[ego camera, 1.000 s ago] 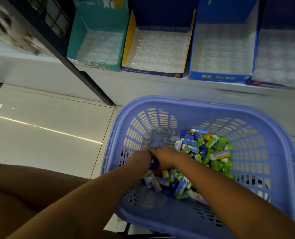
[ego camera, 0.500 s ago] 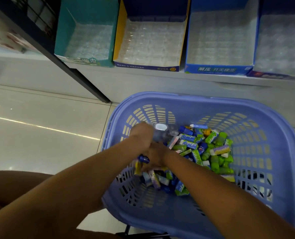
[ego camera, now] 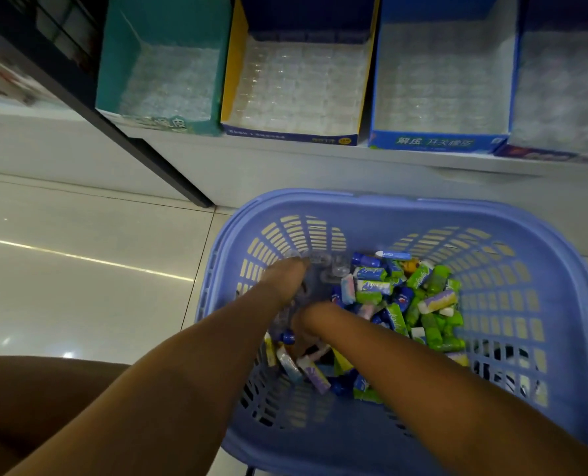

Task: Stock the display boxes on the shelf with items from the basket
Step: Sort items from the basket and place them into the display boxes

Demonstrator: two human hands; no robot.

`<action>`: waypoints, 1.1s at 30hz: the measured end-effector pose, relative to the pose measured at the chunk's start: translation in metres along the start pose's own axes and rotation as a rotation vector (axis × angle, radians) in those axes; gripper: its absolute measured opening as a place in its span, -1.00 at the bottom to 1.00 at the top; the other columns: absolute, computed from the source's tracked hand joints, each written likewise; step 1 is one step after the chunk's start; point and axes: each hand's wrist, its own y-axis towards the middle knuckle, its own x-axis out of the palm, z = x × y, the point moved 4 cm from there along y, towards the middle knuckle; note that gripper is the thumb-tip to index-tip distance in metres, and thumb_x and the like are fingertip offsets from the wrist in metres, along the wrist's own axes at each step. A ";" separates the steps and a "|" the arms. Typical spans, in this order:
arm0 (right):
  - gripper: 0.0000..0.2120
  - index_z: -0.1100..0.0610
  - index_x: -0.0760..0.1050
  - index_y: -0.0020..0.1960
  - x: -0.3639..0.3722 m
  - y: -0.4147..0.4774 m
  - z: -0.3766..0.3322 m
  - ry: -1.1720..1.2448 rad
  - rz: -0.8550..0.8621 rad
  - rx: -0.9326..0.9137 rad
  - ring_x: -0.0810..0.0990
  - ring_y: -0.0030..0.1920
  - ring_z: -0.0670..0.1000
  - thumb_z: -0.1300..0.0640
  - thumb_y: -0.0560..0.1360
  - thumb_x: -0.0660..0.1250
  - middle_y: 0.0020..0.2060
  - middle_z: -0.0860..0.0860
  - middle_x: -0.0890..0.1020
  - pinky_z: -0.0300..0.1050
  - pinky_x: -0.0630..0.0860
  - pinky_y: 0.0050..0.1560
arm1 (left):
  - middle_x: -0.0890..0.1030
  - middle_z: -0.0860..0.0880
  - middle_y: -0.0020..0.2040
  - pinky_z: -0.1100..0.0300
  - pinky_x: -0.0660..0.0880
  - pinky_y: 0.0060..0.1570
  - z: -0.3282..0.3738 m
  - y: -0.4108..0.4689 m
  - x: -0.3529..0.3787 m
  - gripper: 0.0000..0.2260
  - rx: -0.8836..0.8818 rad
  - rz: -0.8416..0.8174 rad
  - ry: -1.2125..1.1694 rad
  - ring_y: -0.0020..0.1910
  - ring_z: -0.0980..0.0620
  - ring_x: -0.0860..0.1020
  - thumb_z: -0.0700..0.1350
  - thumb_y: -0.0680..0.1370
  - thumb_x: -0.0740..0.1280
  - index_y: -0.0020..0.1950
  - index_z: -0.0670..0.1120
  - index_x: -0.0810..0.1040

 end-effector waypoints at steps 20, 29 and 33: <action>-0.42 0.00 0.35 0.39 0.085 -0.140 0.066 0.045 0.206 0.238 0.26 0.37 0.19 -0.33 0.51 0.09 0.39 0.10 0.34 0.21 0.19 0.38 | 0.58 -0.21 0.19 -0.01 0.45 0.20 0.010 -0.004 0.054 -0.70 0.274 0.007 0.251 0.17 -0.18 0.54 -0.19 0.56 0.28 0.29 -0.18 0.47; -0.55 0.22 0.22 0.43 -0.006 -0.063 0.095 0.252 0.840 0.384 0.34 0.31 0.17 0.11 0.59 0.15 0.32 0.16 0.36 0.02 0.33 0.32 | 0.53 -0.29 0.14 -0.06 0.44 0.06 -0.001 -0.010 0.083 -0.65 0.076 -0.142 -0.553 0.02 -0.24 0.51 -0.32 0.59 0.17 0.39 -0.22 0.39; -0.62 0.17 0.33 0.31 0.003 -0.046 0.105 0.140 0.804 0.433 0.37 0.25 0.16 0.04 0.55 0.15 0.25 0.14 0.41 0.06 0.29 0.21 | 0.53 -0.26 0.17 0.01 0.45 0.05 0.002 -0.009 0.095 -0.74 0.062 -0.137 -0.636 0.03 -0.11 0.50 -0.15 0.63 0.21 0.28 -0.21 0.46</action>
